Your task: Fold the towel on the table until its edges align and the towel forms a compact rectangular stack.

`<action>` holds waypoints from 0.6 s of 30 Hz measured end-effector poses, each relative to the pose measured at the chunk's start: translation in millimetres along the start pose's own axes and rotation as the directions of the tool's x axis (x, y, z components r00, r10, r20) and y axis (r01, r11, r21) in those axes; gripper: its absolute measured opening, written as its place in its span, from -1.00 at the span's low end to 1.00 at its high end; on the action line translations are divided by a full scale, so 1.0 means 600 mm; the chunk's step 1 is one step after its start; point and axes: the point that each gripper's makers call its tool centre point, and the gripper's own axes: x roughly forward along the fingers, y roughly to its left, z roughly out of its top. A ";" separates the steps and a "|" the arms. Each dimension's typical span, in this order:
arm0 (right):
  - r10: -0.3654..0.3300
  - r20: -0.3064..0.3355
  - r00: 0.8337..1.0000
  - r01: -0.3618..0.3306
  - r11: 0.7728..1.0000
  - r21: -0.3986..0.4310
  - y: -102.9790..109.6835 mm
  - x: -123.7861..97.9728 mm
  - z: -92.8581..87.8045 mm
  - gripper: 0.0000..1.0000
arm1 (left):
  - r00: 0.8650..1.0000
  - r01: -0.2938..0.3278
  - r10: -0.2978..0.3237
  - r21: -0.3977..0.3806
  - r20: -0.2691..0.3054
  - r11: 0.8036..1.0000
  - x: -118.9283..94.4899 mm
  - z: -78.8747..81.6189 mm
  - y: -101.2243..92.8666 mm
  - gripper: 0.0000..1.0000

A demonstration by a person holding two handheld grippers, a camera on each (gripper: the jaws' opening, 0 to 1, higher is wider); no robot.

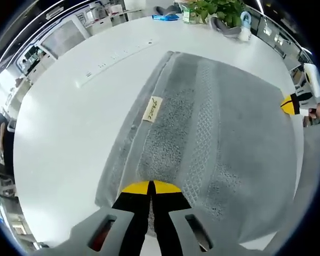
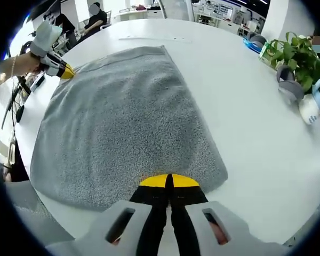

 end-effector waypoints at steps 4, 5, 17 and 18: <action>0.010 -0.002 1.000 -0.010 1.000 0.002 0.006 -0.003 -0.005 -1.00 | 1.000 -0.001 0.001 0.017 -0.004 1.000 0.003 0.006 0.003 -0.98; 0.012 -0.003 1.000 -0.012 1.000 0.006 0.006 -0.003 -0.006 -1.00 | 1.000 -0.001 0.001 0.020 -0.005 1.000 0.004 0.007 0.004 -0.98; 0.023 -0.015 1.000 -0.023 0.999 0.029 0.013 -0.005 -0.010 -1.00 | 1.000 -0.010 0.011 0.051 -0.009 0.999 0.010 0.020 0.009 -0.98; 0.024 -0.015 1.000 -0.023 0.999 0.030 0.014 -0.005 -0.010 -1.00 | 1.000 -0.010 0.011 0.049 -0.008 0.999 0.010 0.021 0.009 -0.98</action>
